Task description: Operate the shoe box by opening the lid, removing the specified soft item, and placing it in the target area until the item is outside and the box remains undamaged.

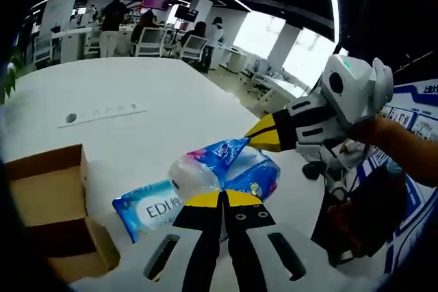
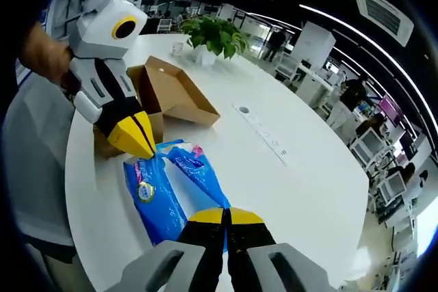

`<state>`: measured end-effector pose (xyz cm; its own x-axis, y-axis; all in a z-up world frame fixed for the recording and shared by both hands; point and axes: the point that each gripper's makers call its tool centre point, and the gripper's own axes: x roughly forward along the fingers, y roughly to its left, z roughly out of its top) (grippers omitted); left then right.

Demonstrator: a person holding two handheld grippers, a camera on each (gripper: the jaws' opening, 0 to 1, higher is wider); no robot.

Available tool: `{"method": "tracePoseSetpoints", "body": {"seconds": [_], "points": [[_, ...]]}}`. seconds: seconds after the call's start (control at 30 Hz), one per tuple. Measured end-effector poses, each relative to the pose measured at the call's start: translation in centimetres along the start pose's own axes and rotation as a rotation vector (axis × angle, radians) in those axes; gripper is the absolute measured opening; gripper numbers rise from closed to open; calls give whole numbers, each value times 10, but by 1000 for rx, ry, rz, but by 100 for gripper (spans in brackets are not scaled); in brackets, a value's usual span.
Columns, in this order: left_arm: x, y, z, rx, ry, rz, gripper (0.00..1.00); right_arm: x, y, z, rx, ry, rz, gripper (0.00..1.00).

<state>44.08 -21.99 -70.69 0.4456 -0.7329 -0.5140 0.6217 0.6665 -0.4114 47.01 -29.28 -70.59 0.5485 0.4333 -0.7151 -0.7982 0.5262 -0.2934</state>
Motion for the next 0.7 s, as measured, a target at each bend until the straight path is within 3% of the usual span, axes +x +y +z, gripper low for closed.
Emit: {"method": "tracePoseSetpoints", "body": {"seconds": [0.23,0.7], "points": [[17,-6,-2,-10,-1,-15,0,0,-10,-20,8,13,-14,0],[47,-14,-9,-43,31,-55,0,2,-21,-42,28,34,-44,0]]}}
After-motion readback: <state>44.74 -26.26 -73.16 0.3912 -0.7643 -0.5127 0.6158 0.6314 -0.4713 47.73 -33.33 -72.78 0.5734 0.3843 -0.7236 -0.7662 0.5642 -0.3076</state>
